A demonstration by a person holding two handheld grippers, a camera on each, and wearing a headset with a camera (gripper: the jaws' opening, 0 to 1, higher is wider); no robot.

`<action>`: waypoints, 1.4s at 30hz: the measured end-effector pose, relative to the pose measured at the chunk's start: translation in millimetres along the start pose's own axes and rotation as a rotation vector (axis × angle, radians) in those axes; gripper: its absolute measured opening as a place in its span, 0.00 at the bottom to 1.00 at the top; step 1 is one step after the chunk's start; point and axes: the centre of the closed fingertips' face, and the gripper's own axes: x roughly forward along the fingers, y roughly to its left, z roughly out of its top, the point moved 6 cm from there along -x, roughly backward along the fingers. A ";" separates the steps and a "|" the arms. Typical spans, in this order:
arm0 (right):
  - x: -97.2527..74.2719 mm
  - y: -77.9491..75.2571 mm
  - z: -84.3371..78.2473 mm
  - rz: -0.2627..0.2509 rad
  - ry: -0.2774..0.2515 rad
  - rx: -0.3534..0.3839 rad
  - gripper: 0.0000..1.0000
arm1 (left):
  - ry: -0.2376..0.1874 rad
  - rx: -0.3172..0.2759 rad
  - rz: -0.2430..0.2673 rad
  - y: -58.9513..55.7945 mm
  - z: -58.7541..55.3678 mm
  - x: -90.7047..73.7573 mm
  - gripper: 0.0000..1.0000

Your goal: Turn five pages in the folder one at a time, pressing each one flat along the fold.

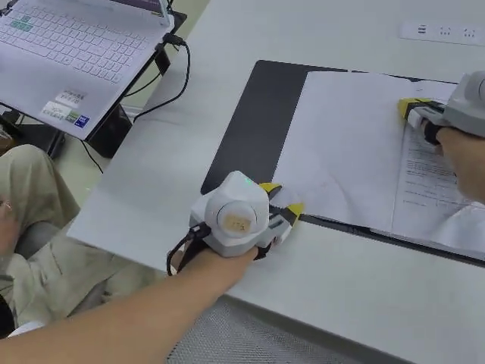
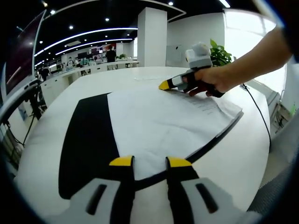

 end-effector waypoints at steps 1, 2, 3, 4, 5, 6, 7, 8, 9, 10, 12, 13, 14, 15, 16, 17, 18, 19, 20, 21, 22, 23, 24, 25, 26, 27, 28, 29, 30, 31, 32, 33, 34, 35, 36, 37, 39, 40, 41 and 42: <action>4.5 -2.9 2.3 -0.004 0.002 -0.007 0.00 | -0.001 0.000 0.000 0.1 -0.1 0.1 0.25; 8.1 -5.2 3.1 -0.006 0.002 -0.013 0.00 | -0.002 -0.001 0.000 0.2 -0.3 0.2 0.25; 11.2 -7.4 4.0 -0.008 0.004 -0.019 0.00 | -0.003 -0.002 0.000 0.3 -0.3 0.2 0.25; 13.3 -8.8 5.0 -0.012 0.001 -0.023 0.00 | -0.004 -0.002 0.001 0.3 -0.4 0.2 0.25; 16.6 -10.7 6.5 -0.018 -0.002 -0.030 0.00 | -0.005 -0.003 0.000 0.4 -0.5 0.3 0.25; 18.9 -11.7 6.6 -0.020 -0.001 -0.035 0.00 | -0.006 -0.004 0.001 0.6 -0.7 0.5 0.25; 23.1 -14.4 7.6 -0.025 -0.006 -0.053 0.00 | -0.007 -0.004 0.001 0.8 -0.9 0.5 0.25; 24.6 -15.0 8.3 -0.029 -0.009 -0.058 0.00 | -0.008 -0.005 0.001 0.9 -0.9 0.6 0.25; 26.7 -16.7 9.7 -0.037 -0.009 -0.054 0.00 | -0.010 -0.005 0.001 1.1 -1.2 0.7 0.25; 27.3 -16.8 10.9 -0.042 -0.012 -0.054 0.00 | -0.011 -0.004 0.001 1.2 -1.3 0.8 0.25; 30.3 -18.4 12.6 -0.051 -0.013 -0.068 0.00 | -0.014 -0.004 0.000 1.5 -1.6 0.9 0.25; 31.4 -19.3 13.4 -0.057 -0.014 -0.076 0.00 | -0.015 -0.004 0.000 1.6 -1.7 0.9 0.25; 33.1 -19.7 13.9 -0.059 -0.012 -0.074 0.00 | -0.016 -0.004 0.000 1.7 -1.8 0.9 0.25; 34.1 -20.4 14.2 -0.060 -0.012 -0.075 0.00 | -0.017 -0.006 0.000 1.8 -2.0 0.9 0.25; 35.8 -22.0 14.5 -0.062 -0.013 -0.079 0.00 | -0.018 -0.006 0.000 1.8 -2.0 0.9 0.25; 37.0 -23.1 14.8 -0.064 -0.014 -0.081 0.00 | -0.018 -0.006 0.000 1.9 -2.0 0.9 0.25; 37.7 -24.2 15.1 -0.066 -0.015 -0.079 0.00 | -0.019 -0.006 0.000 1.9 -2.0 0.9 0.25; 38.3 -25.2 15.4 -0.067 -0.018 -0.069 0.00 | -0.019 -0.007 0.000 2.0 -2.1 1.0 0.25; 38.6 -26.1 15.4 -0.067 -0.022 -0.053 0.00 | -0.019 -0.006 0.000 2.1 -2.1 1.0 0.25; 38.6 -26.8 15.0 -0.066 -0.023 -0.048 0.00 | -0.018 -0.006 0.000 2.0 -2.0 0.9 0.25; 39.0 -27.2 14.6 -0.066 -0.026 -0.043 0.00 | -0.018 -0.005 0.000 2.0 -2.0 0.8 0.25; 39.6 -27.4 14.6 -0.067 -0.026 -0.040 0.00 | -0.019 -0.006 0.000 2.0 -1.9 0.7 0.25; 37.7 -26.0 14.5 -0.067 -0.024 -0.040 0.00 | -0.019 -0.007 0.000 2.0 -1.9 0.5 0.25; 36.2 -25.3 13.5 -0.064 -0.024 -0.039 0.00 | -0.020 -0.007 0.001 2.1 -2.0 0.6 0.25; 35.1 -24.7 12.8 -0.062 -0.023 -0.040 0.00 | -0.020 -0.007 0.001 2.2 -2.1 0.6 0.25; 34.2 -24.4 12.2 -0.061 -0.023 -0.040 0.00 | -0.020 -0.007 0.001 2.1 -1.9 0.4 0.25; 32.7 -23.3 11.2 -0.058 -0.024 -0.044 0.00 | -0.021 -0.008 0.001 1.9 -1.8 0.2 0.25; 30.8 -22.4 10.0 -0.054 -0.025 -0.045 0.00 | -0.021 -0.006 0.001 1.8 -1.7 0.0 0.25; 29.5 -21.8 9.3 -0.053 -0.028 -0.041 0.00 | -0.020 -0.005 0.001 1.8 -1.6 -0.1 0.25; 28.0 -20.8 8.4 -0.051 -0.029 -0.033 0.00 | -0.020 -0.005 0.001 1.8 -1.6 0.0 0.25; 26.4 -19.4 7.7 -0.048 -0.030 -0.029 0.00 | -0.020 -0.006 0.001 1.8 -1.6 0.0 0.25; 25.2 -18.2 7.1 -0.046 -0.029 -0.031 0.00 | -0.020 -0.004 0.001 1.8 -1.7 0.0 0.25; 21.8 -15.2 6.0 -0.042 -0.028 -0.033 0.00 | -0.020 -0.004 0.001 1.9 -1.7 0.0 0.25; 19.5 -13.2 4.9 -0.035 -0.026 -0.029 0.00 | -0.020 -0.005 0.000 2.0 -1.8 0.0 0.25; 15.4 -10.2 3.8 -0.033 -0.027 -0.027 0.00 | -0.021 -0.004 0.001 2.0 -1.9 0.1 0.25; 12.8 -8.2 2.4 -0.033 -0.026 -0.030 0.00 | -0.021 -0.006 0.001 2.0 -2.0 0.1 0.25; 6.0 -3.4 0.1 -0.029 -0.026 -0.031 0.00 | -0.022 -0.003 0.000 2.0 -2.1 0.0 0.25; 4.2 -2.6 -1.0 -0.029 -0.026 -0.030 0.00 | -0.022 -0.004 0.000 2.1 -2.1 0.0 0.25; 2.3 -1.7 -2.6 -0.028 -0.024 -0.027 0.00 | -0.022 -0.004 0.000 2.0 -2.1 -0.1 0.25; 1.8 -1.6 -4.0 -0.026 -0.022 -0.027 0.00 | -0.022 -0.003 0.000 1.9 -2.1 -0.1 0.25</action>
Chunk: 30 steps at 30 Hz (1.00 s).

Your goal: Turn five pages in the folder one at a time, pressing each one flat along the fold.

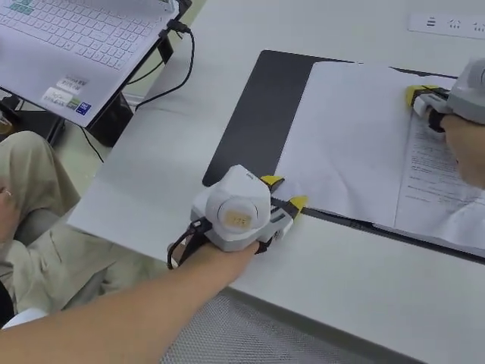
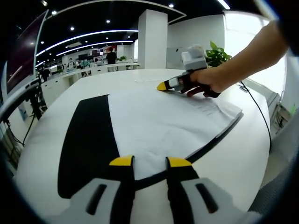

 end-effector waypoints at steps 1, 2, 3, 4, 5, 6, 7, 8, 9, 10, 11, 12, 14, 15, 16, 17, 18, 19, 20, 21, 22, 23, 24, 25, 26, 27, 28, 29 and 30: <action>-2.2 0.9 -1.8 0.002 0.001 0.006 0.00 | 0.000 0.001 0.000 0.1 -0.2 0.2 0.25; -2.7 1.1 -3.5 0.003 0.001 0.007 0.00 | -0.001 -0.001 0.000 0.1 -0.3 0.3 0.25; -4.6 2.9 -5.5 0.008 0.003 0.001 0.00 | -0.001 0.000 0.000 0.1 -0.4 0.3 0.25; -5.7 3.4 -6.6 0.010 0.004 0.004 0.00 | 0.000 0.002 0.000 0.1 -0.4 0.3 0.25; -7.5 4.2 -7.9 0.014 0.006 0.013 0.00 | 0.001 0.003 -0.001 0.0 -0.4 0.3 0.25; -9.0 4.7 -8.5 0.015 0.009 0.020 0.00 | 0.000 0.002 -0.001 0.0 -0.4 0.3 0.25; -10.2 5.4 -9.2 0.015 0.010 0.019 0.00 | 0.000 0.002 0.000 0.0 -0.5 0.3 0.25; -11.9 6.2 -10.4 0.015 0.013 0.018 0.00 | 0.000 0.002 0.000 0.0 -0.6 0.4 0.25; -12.9 6.5 -11.2 0.017 0.014 0.023 0.00 | -0.001 0.000 0.000 0.0 -0.7 0.4 0.25; -13.7 7.0 -11.9 0.018 0.015 0.026 0.00 | -0.001 -0.001 0.000 0.0 -0.7 0.4 0.25; -14.4 7.6 -12.4 0.018 0.016 0.026 0.00 | -0.001 0.000 0.000 0.0 -0.6 0.3 0.25; -15.5 8.6 -13.1 0.021 0.018 0.026 0.00 | 0.000 0.000 0.000 0.0 -0.6 0.3 0.25; -18.0 10.1 -15.2 0.021 0.020 0.024 0.00 | 0.001 0.001 0.000 -0.1 -0.5 0.2 0.25; -19.1 10.7 -16.0 0.022 0.020 0.023 0.00 | 0.001 0.001 0.000 -0.2 -0.5 0.2 0.25; -21.9 12.3 -17.0 0.022 0.021 0.023 0.00 | 0.001 0.001 0.000 -0.2 -0.5 0.2 0.25; -23.7 13.0 -17.5 0.021 0.021 0.024 0.00 | 0.001 0.001 0.000 -0.3 -0.4 0.1 0.25; -26.8 15.1 -18.7 0.023 0.022 0.022 0.00 | 0.001 0.003 -0.001 -0.3 -0.3 0.0 0.25; -28.5 16.0 -19.1 0.023 0.022 0.020 0.00 | 0.001 0.003 -0.001 -0.4 -0.3 -0.1 0.25; -31.2 17.2 -20.0 0.024 0.021 0.017 0.00 | 0.001 0.003 -0.001 -0.4 -0.3 -0.1 0.25; -32.6 17.6 -20.3 0.026 0.021 0.022 0.00 | 0.000 0.005 -0.002 -0.5 -0.2 -0.3 0.25; -35.2 18.8 -21.0 0.027 0.023 0.026 0.00 | 0.000 0.005 -0.002 -0.5 -0.1 -0.4 0.25; -36.6 19.8 -21.7 0.027 0.025 0.020 0.00 | 0.000 0.003 -0.002 -0.7 -0.1 -0.5 0.25; -38.3 20.9 -22.3 0.029 0.028 0.018 0.00 | 0.001 0.004 -0.002 -0.7 0.0 -0.5 0.25; -40.7 22.4 -23.4 0.033 0.032 0.017 0.00 | 0.003 0.004 -0.002 -0.9 0.2 -0.7 0.25; -42.4 23.6 -24.0 0.035 0.033 0.019 0.00 | 0.003 0.004 -0.002 -0.9 0.3 -0.8 0.25; -44.4 25.0 -25.1 0.038 0.035 0.023 0.00 | 0.003 0.006 -0.003 -1.0 0.4 -0.9 0.25; -45.4 25.9 -25.9 0.041 0.034 0.027 0.00 | 0.002 0.007 -0.003 -1.0 0.5 -1.0 0.25; -47.0 27.4 -27.3 0.044 0.035 0.032 0.00 | 0.001 0.006 -0.004 -1.2 0.5 -1.2 0.25; -48.0 28.1 -28.4 0.045 0.036 0.025 0.00 | 0.000 0.006 -0.004 -1.2 0.5 -1.3 0.25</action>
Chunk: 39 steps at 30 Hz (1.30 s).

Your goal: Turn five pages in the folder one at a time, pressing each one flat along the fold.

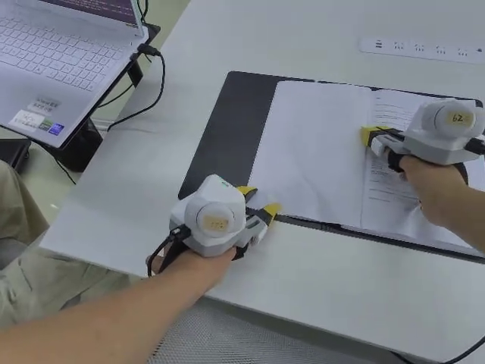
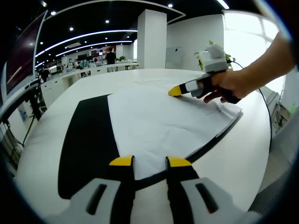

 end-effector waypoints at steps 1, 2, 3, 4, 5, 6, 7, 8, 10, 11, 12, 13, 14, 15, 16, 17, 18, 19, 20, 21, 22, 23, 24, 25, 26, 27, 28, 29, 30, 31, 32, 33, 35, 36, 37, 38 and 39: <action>-1.2 0.9 -0.8 0.001 0.000 0.000 0.00 | 0.000 0.001 0.000 -0.1 -0.1 0.1 0.25; -3.5 2.8 -2.2 0.005 0.000 0.000 0.00 | -0.001 0.002 0.000 0.0 -0.1 0.0 0.25; -5.1 3.8 -3.3 0.006 -0.001 -0.001 0.00 | -0.001 0.003 -0.001 -0.1 -0.1 0.0 0.25; -7.9 5.2 -4.9 0.008 -0.003 -0.001 0.00 | -0.002 0.003 -0.003 -0.1 -0.1 0.0 0.25; -8.7 5.6 -5.5 0.008 -0.003 -0.001 0.00 | -0.003 0.003 -0.003 0.1 -0.2 0.1 0.25; -12.9 8.1 -6.0 0.007 -0.006 0.003 0.00 | -0.003 0.003 -0.004 0.1 -0.3 0.1 0.25; -15.6 10.0 -6.6 0.007 -0.007 0.004 0.00 | -0.004 0.003 -0.005 0.3 -0.4 0.3 0.25; -20.6 13.7 -7.1 0.009 -0.010 0.002 0.00 | -0.003 0.003 -0.005 0.5 -0.5 0.6 0.25; -25.5 16.8 -9.0 0.014 -0.010 0.007 0.00 | -0.002 0.004 -0.005 0.5 -0.5 0.8 0.25; -27.4 18.4 -9.9 0.015 -0.008 0.004 0.00 | -0.002 0.005 -0.006 0.9 -0.9 1.5 0.25; -31.1 21.7 -10.5 0.018 -0.005 -0.005 0.00 | -0.002 0.005 -0.007 1.2 -1.1 1.9 0.25; -33.0 23.6 -11.4 0.022 -0.005 -0.007 0.00 | -0.002 0.007 -0.008 1.3 -1.3 2.1 0.25; -36.0 26.0 -12.0 0.027 -0.005 -0.003 0.00 | -0.002 0.008 -0.010 1.6 -1.4 2.3 0.25; -37.8 27.7 -12.8 0.029 -0.003 -0.002 0.00 | -0.002 0.006 -0.012 1.7 -1.5 2.4 0.25; -39.4 29.3 -13.5 0.031 -0.001 -0.004 0.00 | -0.003 0.007 -0.013 1.8 -1.6 2.5 0.25; -42.1 32.1 -14.9 0.035 0.002 -0.009 0.00 | -0.003 0.009 -0.014 2.1 -1.8 2.7 0.24; -43.5 33.5 -15.8 0.037 0.005 -0.012 0.00 | -0.003 0.009 -0.015 2.1 -1.9 2.7 0.24; -46.0 35.8 -17.4 0.038 0.008 -0.013 0.00 | -0.003 0.011 -0.015 2.1 -1.9 2.9 0.24; -47.6 37.0 -18.4 0.038 0.010 -0.016 0.00 | -0.004 0.013 -0.016 2.1 -2.0 2.9 0.24; -50.2 39.0 -20.4 0.038 0.012 -0.016 0.00 | -0.005 0.012 -0.016 2.1 -2.1 3.0 0.24; -51.7 40.0 -21.8 0.039 0.014 -0.017 0.00 | -0.006 0.012 -0.016 2.0 -2.2 3.0 0.24; -54.5 42.2 -23.8 0.039 0.015 -0.018 0.00 | -0.007 0.012 -0.016 2.0 -2.3 2.9 0.24; -56.3 43.5 -24.9 0.041 0.015 -0.020 0.00 | -0.008 0.012 -0.016 2.0 -2.3 2.9 0.24; -58.4 45.4 -26.0 0.044 0.016 -0.021 0.00 | -0.008 0.013 -0.016 2.0 -2.3 2.9 0.24; -60.4 46.9 -27.6 0.047 0.021 -0.027 0.00 | -0.008 0.014 -0.016 2.0 -2.4 3.0 0.24; -62.3 48.9 -28.9 0.049 0.027 -0.032 0.00 | -0.008 0.012 -0.016 2.0 -2.5 3.1 0.24; -64.4 51.1 -31.1 0.056 0.034 -0.046 0.00 | -0.009 0.014 -0.016 1.7 -2.5 2.9 0.24; -66.0 53.0 -32.8 0.061 0.040 -0.058 0.00 | -0.010 0.014 -0.016 1.6 -2.4 2.7 0.24; -67.7 54.6 -34.8 0.066 0.044 -0.068 0.00 | -0.010 0.014 -0.016 1.5 -2.4 2.6 0.24; -69.4 56.1 -36.5 0.065 0.045 -0.065 0.00 | -0.010 0.015 -0.016 1.5 -2.4 2.4 0.24; -72.2 58.3 -39.4 0.067 0.051 -0.062 0.00 | -0.010 0.018 -0.016 1.5 -2.4 2.3 0.24; -73.9 60.3 -40.7 0.070 0.052 -0.068 0.00 | -0.010 0.018 -0.016 1.6 -2.5 2.2 0.24; -77.6 63.1 -44.7 0.070 0.058 -0.070 0.00 | -0.010 0.017 -0.016 1.5 -2.4 2.0 0.24; -76.7 62.1 -45.8 0.073 0.062 -0.068 0.00 | -0.011 0.017 -0.015 1.5 -2.4 1.9 0.24; -78.1 64.0 -48.1 0.076 0.068 -0.071 0.00 | -0.012 0.017 -0.015 1.5 -2.4 1.8 0.24; -80.2 65.1 -49.5 0.075 0.068 -0.076 0.00 | -0.012 0.016 -0.015 1.5 -2.4 1.7 0.24; -82.6 66.5 -51.0 0.075 0.072 -0.077 0.00 | -0.014 0.014 -0.014 1.5 -2.3 1.5 0.24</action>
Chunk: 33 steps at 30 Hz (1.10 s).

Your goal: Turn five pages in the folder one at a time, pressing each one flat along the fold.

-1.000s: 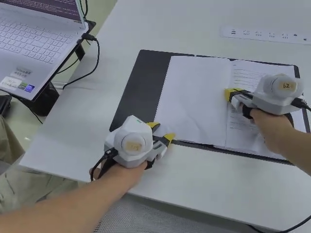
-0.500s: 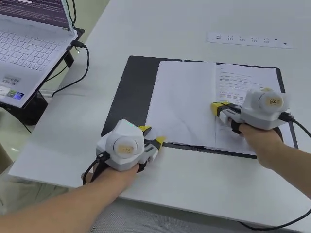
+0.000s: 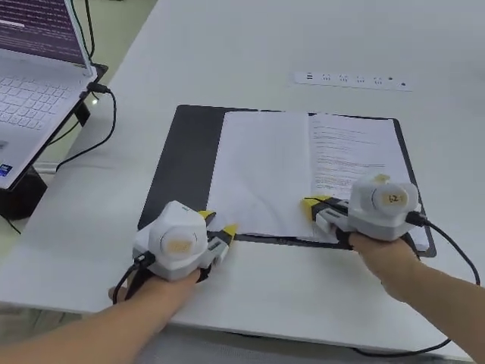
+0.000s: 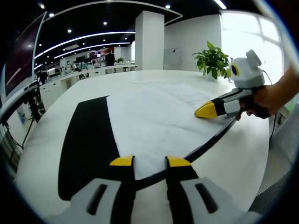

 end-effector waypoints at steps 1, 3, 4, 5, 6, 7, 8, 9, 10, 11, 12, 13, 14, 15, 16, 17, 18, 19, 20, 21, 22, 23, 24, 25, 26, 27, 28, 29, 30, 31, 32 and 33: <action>-1.8 1.5 -2.4 -0.001 0.002 0.005 0.00 | -0.001 0.001 0.000 0.1 0.0 -0.1 0.24; -5.1 5.3 -6.7 -0.001 0.006 0.004 0.00 | -0.002 -0.001 0.000 -0.1 0.0 -0.8 0.24; -6.5 6.7 -8.4 -0.003 0.010 0.010 0.00 | -0.002 -0.001 0.001 -0.2 0.1 -1.0 0.24; -8.5 9.1 -10.9 -0.002 0.012 0.013 0.00 | -0.002 0.000 0.001 -0.1 0.2 -1.1 0.24; -10.0 10.7 -12.6 -0.002 0.012 0.013 0.00 | -0.002 -0.002 0.001 -0.1 0.3 -1.1 0.24; -12.8 13.5 -15.4 -0.005 0.015 0.019 0.00 | -0.002 -0.003 0.001 -0.1 0.3 -1.2 0.24; -14.7 15.1 -16.9 -0.005 0.015 0.022 0.00 | -0.002 -0.001 0.001 -0.2 0.5 -1.4 0.24; -17.3 17.6 -19.4 -0.005 0.017 0.023 0.00 | -0.002 -0.002 0.001 -0.3 0.7 -1.6 0.24; -18.0 18.1 -20.1 -0.005 0.017 0.024 0.00 | -0.002 -0.002 0.001 -0.4 1.0 -1.9 0.24; -20.6 20.1 -23.0 -0.005 0.019 0.032 0.00 | -0.001 -0.002 0.001 -0.5 1.1 -2.1 0.24; -23.1 22.1 -25.3 -0.006 0.021 0.033 0.00 | -0.001 -0.002 0.001 -0.6 1.3 -2.3 0.24; -24.9 23.6 -26.9 -0.006 0.022 0.039 0.00 | 0.000 -0.002 0.001 -0.6 1.4 -2.5 0.24; -26.3 24.6 -28.1 -0.005 0.022 0.046 0.00 | 0.000 -0.003 0.001 -0.7 1.5 -2.7 0.24; -28.8 26.9 -29.9 -0.005 0.024 0.050 0.00 | -0.001 -0.003 0.001 -0.7 1.7 -2.8 0.24; -30.4 28.4 -31.0 -0.005 0.028 0.057 0.00 | 0.000 -0.001 0.001 -0.7 1.8 -2.8 0.24; -32.9 30.6 -32.3 -0.003 0.030 0.062 0.00 | 0.001 0.000 0.001 -0.7 1.9 -2.9 0.24; -34.7 32.0 -33.4 -0.001 0.036 0.068 0.00 | 0.002 0.001 0.001 -0.8 2.1 -3.0 0.24; -37.8 34.6 -34.7 0.005 0.043 0.089 0.00 | 0.004 0.003 0.000 -1.0 2.3 -3.1 0.24; -39.9 37.4 -36.1 0.016 0.053 0.099 0.00 | 0.005 0.004 0.000 -1.2 2.3 -3.1 0.24; -43.5 41.6 -37.5 0.032 0.058 0.108 0.00 | 0.006 0.005 0.000 -1.2 2.2 -3.1 0.24; -46.4 43.8 -37.8 0.034 0.055 0.106 0.00 | 0.005 0.006 0.000 -1.1 2.1 -3.0 0.24; -49.6 45.9 -37.6 0.036 0.053 0.109 0.00 | 0.004 0.009 -0.001 -1.1 2.1 -3.0 0.24; -54.5 48.6 -36.2 0.036 0.045 0.123 0.00 | 0.005 0.012 -0.002 -1.3 2.1 -3.3 0.24; -57.9 50.1 -35.1 0.036 0.039 0.137 0.00 | 0.007 0.012 -0.002 -1.3 2.3 -3.3 0.24; -63.4 51.9 -33.5 0.030 0.035 0.170 0.00 | 0.009 0.012 -0.002 -1.1 2.3 -3.3 0.24; -67.8 52.4 -31.4 0.019 0.029 0.177 0.00 | 0.010 0.011 -0.001 -1.3 2.4 -3.4 0.24; -74.8 54.4 -27.8 0.014 0.018 0.181 0.00 | 0.013 0.006 0.000 -1.6 2.6 -3.7 0.24; -79.3 55.9 -25.8 0.017 0.017 0.184 0.00 | 0.014 0.004 0.000 -1.7 2.8 -3.7 0.24; -86.4 58.4 -22.3 0.017 0.016 0.187 0.00 | 0.017 0.002 0.001 -1.7 3.0 -3.7 0.24; -89.7 59.1 -20.6 0.014 0.012 0.187 0.00 | 0.024 -0.002 0.000 -1.6 3.8 -3.6 0.24; -97.7 60.0 -16.3 0.005 0.000 0.190 0.00 | 0.030 -0.004 -0.001 -1.4 4.5 -3.5 0.25; -104.0 60.4 -13.3 -0.001 -0.004 0.194 0.00 | 0.036 -0.009 -0.006 -1.4 5.2 -3.7 0.25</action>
